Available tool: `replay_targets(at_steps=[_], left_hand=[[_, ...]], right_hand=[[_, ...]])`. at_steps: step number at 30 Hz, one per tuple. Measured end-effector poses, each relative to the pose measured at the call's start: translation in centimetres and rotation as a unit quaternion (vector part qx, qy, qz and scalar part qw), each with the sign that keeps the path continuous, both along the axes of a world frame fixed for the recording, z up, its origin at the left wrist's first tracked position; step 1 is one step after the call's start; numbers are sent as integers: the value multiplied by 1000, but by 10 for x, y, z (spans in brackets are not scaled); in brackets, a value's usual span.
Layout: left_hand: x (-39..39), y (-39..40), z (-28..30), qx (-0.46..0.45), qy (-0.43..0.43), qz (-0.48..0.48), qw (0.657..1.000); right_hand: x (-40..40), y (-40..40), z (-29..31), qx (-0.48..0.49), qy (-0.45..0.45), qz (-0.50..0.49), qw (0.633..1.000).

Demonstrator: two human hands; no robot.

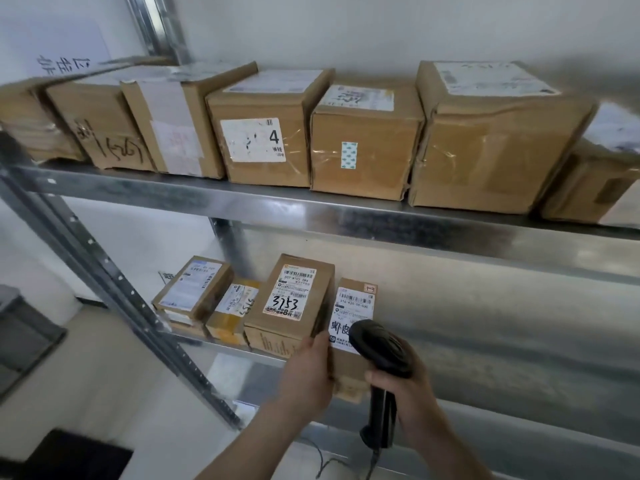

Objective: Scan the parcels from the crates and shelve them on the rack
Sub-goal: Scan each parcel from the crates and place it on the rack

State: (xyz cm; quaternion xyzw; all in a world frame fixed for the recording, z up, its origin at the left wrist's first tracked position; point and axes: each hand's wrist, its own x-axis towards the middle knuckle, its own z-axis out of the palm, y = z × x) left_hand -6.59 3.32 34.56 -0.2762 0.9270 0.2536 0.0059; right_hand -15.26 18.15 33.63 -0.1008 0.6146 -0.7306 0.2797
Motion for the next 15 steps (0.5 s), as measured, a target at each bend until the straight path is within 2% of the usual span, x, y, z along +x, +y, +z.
replay_targets(at_steps=[4, 8, 15], left_hand=[[0, 1, -3, -132, -14, -12, 991], [-9, -3, -7, -265, -1, -30, 964], [-26, -25, -9, -267, -39, -45, 962]], right_hand=[[-11, -3, -5, -13, -12, 26, 1000], [-21, -9, -4, -16, -25, 31, 999], [-35, -16, 6, -30, -39, 56, 997]])
